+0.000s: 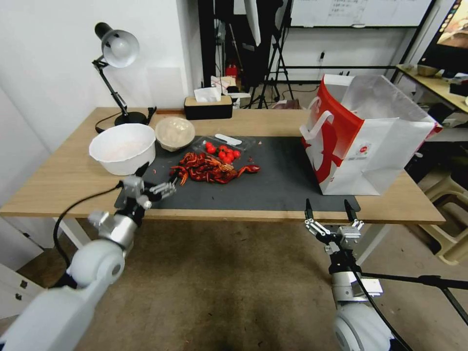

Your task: Pick up the trash from the table and place it into the takeout bag.

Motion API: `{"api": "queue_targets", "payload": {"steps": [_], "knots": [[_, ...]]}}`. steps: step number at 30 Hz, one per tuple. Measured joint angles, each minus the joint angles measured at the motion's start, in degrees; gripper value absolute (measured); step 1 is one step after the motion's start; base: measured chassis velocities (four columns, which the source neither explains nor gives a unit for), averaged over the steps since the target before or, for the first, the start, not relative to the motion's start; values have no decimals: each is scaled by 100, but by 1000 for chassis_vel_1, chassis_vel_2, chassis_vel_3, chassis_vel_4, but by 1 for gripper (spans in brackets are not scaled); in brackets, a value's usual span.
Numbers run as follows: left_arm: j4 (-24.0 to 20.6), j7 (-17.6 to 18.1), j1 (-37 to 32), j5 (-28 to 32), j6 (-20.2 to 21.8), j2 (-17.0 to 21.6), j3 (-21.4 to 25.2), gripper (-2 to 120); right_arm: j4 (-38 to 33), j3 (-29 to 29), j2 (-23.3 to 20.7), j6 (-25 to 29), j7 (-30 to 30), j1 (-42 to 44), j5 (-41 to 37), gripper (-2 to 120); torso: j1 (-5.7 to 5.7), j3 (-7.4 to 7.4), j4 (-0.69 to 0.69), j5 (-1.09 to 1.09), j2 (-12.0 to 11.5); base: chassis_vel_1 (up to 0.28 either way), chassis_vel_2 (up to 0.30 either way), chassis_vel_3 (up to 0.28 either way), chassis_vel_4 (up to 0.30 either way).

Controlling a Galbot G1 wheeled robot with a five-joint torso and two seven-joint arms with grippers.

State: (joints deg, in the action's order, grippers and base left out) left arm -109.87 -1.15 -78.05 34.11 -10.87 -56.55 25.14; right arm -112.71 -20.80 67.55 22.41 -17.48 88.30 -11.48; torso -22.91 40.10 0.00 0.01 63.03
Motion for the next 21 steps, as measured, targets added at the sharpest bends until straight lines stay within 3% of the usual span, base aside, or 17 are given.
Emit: {"api": "queue_targets", "payload": {"steps": [9, 21], "knots": [[6, 59, -625, -689, -435, -567, 300, 100, 16, -18, 5, 56, -5, 37, 0, 100, 0, 0, 0, 0, 0, 0, 0, 0, 0], [58, 109, -450, -799, -364, -618, 4, 100, 5, -35, 27, 79, -9, 84, 21, 100, -1, 1, 1, -2, 0, 0, 0, 0, 0]]}}
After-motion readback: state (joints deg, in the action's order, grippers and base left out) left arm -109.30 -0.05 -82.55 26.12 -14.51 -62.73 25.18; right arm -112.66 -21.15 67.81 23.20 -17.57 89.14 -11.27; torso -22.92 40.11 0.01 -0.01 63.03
